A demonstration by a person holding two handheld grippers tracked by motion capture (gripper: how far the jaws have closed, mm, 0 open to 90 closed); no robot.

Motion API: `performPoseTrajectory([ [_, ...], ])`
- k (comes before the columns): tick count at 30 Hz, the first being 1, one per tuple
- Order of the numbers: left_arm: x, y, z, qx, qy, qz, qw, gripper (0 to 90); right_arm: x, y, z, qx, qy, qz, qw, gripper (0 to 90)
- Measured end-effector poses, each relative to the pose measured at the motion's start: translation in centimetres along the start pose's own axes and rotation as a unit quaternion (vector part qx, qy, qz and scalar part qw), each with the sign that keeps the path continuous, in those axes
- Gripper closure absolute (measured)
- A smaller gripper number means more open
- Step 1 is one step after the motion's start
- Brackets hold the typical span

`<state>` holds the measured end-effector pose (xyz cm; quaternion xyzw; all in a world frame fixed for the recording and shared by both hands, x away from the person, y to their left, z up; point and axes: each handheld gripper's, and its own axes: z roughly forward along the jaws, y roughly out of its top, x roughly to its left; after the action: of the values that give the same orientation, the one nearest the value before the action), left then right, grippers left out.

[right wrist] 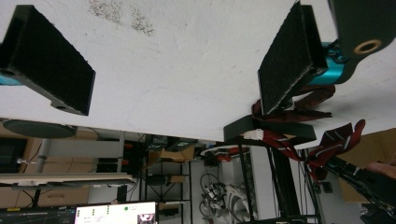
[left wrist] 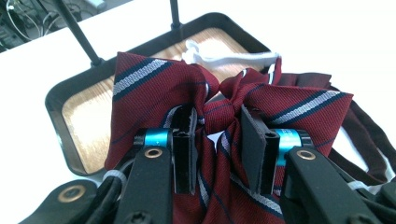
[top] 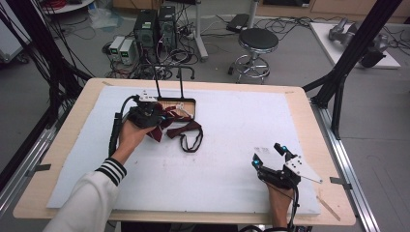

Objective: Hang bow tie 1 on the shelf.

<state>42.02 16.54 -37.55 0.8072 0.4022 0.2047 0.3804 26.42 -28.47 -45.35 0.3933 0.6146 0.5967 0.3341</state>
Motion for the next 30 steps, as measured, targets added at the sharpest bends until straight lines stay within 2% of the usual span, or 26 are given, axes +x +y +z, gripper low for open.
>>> performPoseTrajectory([
  [11, 0.9, -0.1, -2.6, -0.046, 0.002, -0.004, 0.9990, 67.7, 0.0, 0.0, 0.0, 0.000, 0.000, -0.001, 1.0000, 10.2],
  [18, 1.7, -0.1, -4.0, -0.062, 0.007, -0.007, 0.9980, 67.7, 0.0, 0.0, 0.0, 0.001, 0.000, -0.001, 1.0000, 10.3],
  [30, 2.9, 0.6, -6.5, -0.098, 0.024, -0.015, 0.9948, 67.7, 0.0, 0.0, 0.0, 0.001, 0.000, -0.002, 1.0000, 10.3],
])
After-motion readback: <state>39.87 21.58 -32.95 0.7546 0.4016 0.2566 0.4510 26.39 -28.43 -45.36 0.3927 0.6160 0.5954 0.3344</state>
